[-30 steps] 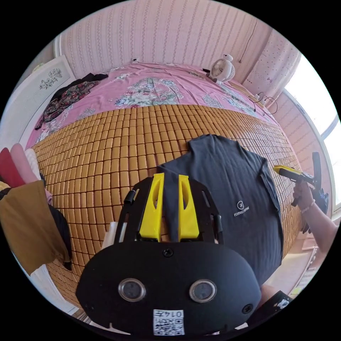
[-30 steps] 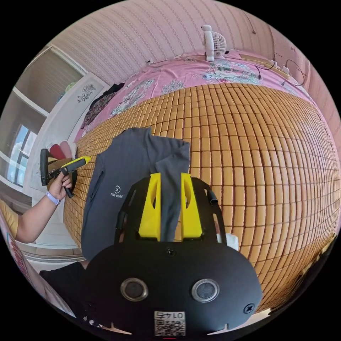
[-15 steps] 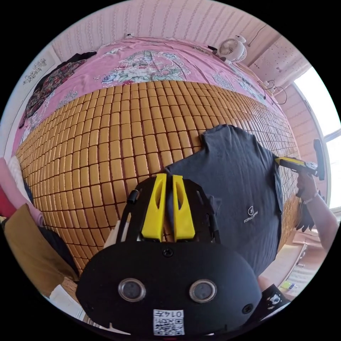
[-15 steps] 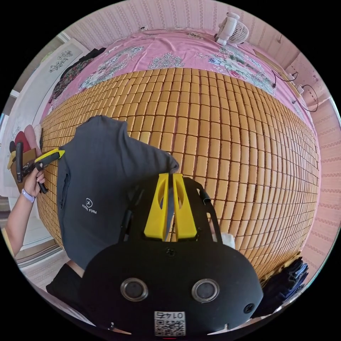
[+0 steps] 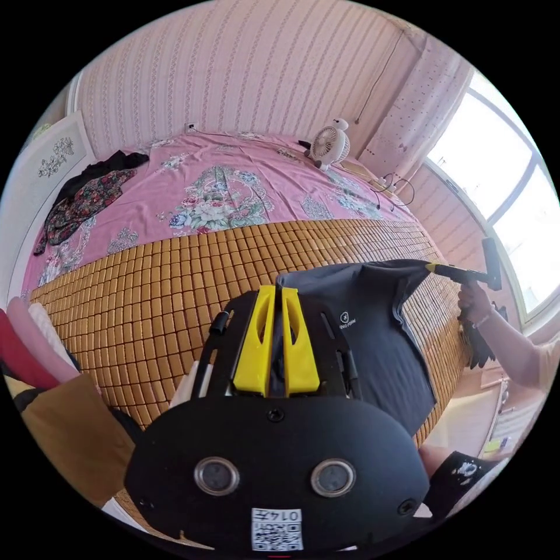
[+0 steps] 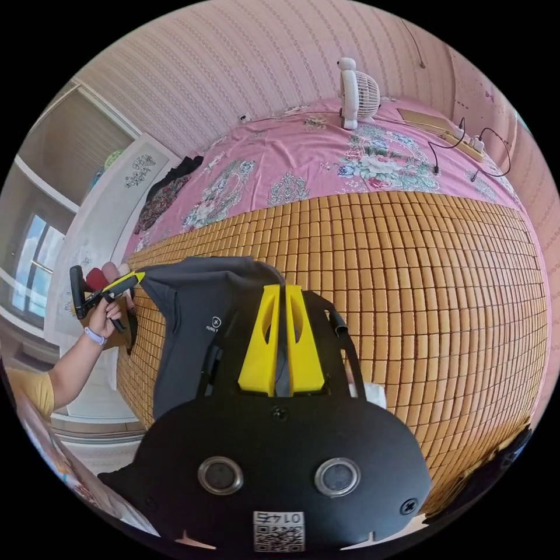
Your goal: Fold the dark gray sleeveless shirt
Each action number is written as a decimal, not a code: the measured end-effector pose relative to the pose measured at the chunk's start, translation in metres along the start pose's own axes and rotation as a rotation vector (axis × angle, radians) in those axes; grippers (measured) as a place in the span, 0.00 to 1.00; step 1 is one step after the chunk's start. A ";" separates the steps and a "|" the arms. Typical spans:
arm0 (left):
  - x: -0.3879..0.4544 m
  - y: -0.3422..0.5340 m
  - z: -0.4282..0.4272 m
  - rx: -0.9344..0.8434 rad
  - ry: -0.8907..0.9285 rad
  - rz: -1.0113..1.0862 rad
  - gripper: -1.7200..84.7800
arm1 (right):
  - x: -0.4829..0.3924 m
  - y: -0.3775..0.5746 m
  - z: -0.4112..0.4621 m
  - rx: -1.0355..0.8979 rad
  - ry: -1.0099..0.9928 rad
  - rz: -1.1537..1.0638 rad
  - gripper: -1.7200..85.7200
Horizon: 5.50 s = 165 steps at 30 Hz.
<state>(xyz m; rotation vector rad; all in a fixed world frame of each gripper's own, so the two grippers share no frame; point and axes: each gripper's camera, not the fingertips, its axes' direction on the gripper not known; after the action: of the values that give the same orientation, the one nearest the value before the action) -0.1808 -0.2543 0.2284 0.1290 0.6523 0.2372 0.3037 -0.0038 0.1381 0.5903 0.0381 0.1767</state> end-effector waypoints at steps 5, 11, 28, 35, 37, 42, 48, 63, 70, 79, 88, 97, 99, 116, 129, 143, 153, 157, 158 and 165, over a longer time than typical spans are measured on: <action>0.022 0.113 -0.052 -0.097 0.159 -0.004 0.01 | -0.022 0.085 -0.043 -0.019 -0.047 -0.104 0.03; 0.045 0.240 -0.018 -0.403 0.047 -0.091 0.01 | -0.012 0.211 -0.002 -0.329 -0.034 0.060 0.03; 0.087 0.339 -0.030 -0.393 -0.200 0.240 0.01 | -0.034 0.284 0.033 -0.324 0.132 -0.002 0.03; 0.077 0.408 -0.063 -0.341 -0.262 0.169 0.01 | -0.058 0.315 0.017 -0.221 0.154 -0.099 0.03; 0.076 0.427 -0.073 -0.316 -0.246 0.147 0.01 | -0.065 0.336 0.008 -0.181 0.110 -0.111 0.03; 0.068 0.464 -0.098 -0.308 -0.175 0.032 0.02 | -0.071 0.372 0.005 -0.210 0.057 -0.125 0.04; 0.073 0.492 -0.136 -0.239 -0.190 -0.054 0.03 | -0.070 0.408 -0.007 -0.177 0.068 -0.041 0.08; 0.075 0.478 -0.126 -0.141 -0.022 -0.061 0.08 | -0.141 0.369 0.052 -0.168 -0.081 -0.275 0.10; 0.072 0.469 -0.076 -0.255 -0.091 -0.025 0.04 | -0.152 0.356 0.107 -0.292 0.007 -0.285 0.07; 0.079 0.519 -0.144 -0.243 0.244 0.244 0.02 | -0.148 0.400 0.036 -0.232 -0.357 -0.629 0.05; 0.044 0.550 -0.166 -0.307 0.251 0.112 0.02 | -0.155 0.439 0.032 -0.489 -0.353 -0.755 0.09; 0.005 0.473 -0.107 -0.136 -0.043 -0.072 0.05 | -0.140 0.356 0.040 -0.112 0.059 -0.377 0.08; 0.001 0.459 -0.088 -0.139 -0.109 -0.088 0.06 | -0.129 0.341 0.046 -0.065 0.137 -0.284 0.09; -0.027 0.404 -0.010 -0.178 -0.239 -0.151 0.05 | -0.086 0.293 0.071 -0.037 0.119 0.046 0.03; 0.112 0.515 -0.036 -0.228 0.070 0.245 0.09 | -0.277 0.399 0.081 -0.327 -0.192 -0.738 0.11; 0.144 0.563 -0.002 -0.348 -0.085 0.399 0.01 | -0.330 0.394 0.103 -0.399 -0.004 -0.703 0.03; 0.121 0.582 0.011 -0.394 0.029 0.342 0.01 | -0.363 0.391 0.127 -0.562 0.003 -0.781 0.03; 0.105 0.587 0.034 -0.485 0.080 0.262 0.01 | -0.362 0.382 0.130 -0.557 -0.060 -0.707 0.05; 0.102 0.588 0.033 -0.483 0.092 0.246 0.01 | -0.362 0.380 0.129 -0.560 -0.068 -0.702 0.06; 0.113 0.576 0.017 -0.346 0.046 0.287 0.01 | -0.366 0.345 0.106 -0.623 -0.125 -0.769 0.05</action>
<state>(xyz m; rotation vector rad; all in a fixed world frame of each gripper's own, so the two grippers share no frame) -0.1858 0.3299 0.2872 -0.1168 0.6282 0.6266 -0.1008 0.1549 0.4127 -0.0630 0.0827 -0.5822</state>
